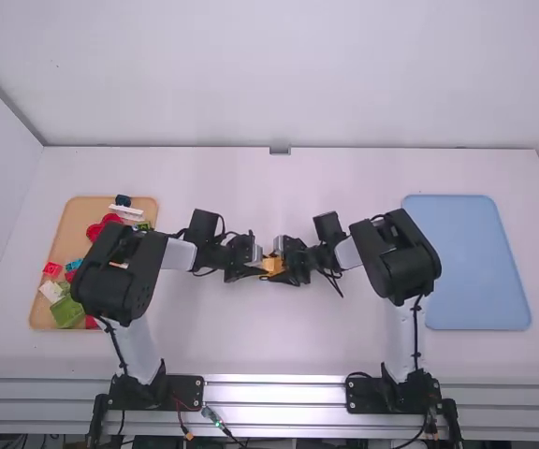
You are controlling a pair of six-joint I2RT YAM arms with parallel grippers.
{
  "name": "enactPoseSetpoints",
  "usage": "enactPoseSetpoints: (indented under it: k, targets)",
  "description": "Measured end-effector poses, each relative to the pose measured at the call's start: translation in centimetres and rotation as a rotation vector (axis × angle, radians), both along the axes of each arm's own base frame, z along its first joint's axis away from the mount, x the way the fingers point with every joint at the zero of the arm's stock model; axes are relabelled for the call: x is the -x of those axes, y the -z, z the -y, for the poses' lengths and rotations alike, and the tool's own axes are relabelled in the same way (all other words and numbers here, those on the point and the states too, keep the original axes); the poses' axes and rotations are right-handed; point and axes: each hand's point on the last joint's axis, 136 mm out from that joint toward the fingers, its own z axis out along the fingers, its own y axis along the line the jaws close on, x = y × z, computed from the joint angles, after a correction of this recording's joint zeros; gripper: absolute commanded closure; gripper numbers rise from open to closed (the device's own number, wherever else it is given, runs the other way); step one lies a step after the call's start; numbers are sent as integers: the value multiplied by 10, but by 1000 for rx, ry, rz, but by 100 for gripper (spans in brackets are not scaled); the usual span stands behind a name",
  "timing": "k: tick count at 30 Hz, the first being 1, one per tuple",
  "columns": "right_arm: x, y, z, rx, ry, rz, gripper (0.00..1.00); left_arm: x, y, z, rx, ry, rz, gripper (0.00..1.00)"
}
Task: Assemble lego blocks to make yellow taxi
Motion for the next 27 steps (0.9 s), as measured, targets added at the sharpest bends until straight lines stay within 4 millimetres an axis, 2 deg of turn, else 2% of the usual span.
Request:
enactPoseSetpoints:
  k: [7, 27]
  targets:
    - [5, 1, 1, -3, -23, -1, 45, -6, 2, -1, -20, -30, 5, 96]
    - [5, 0, 1, -6, -24, 4, 45, 1, 3, 3, -18, -17, -35, 93]
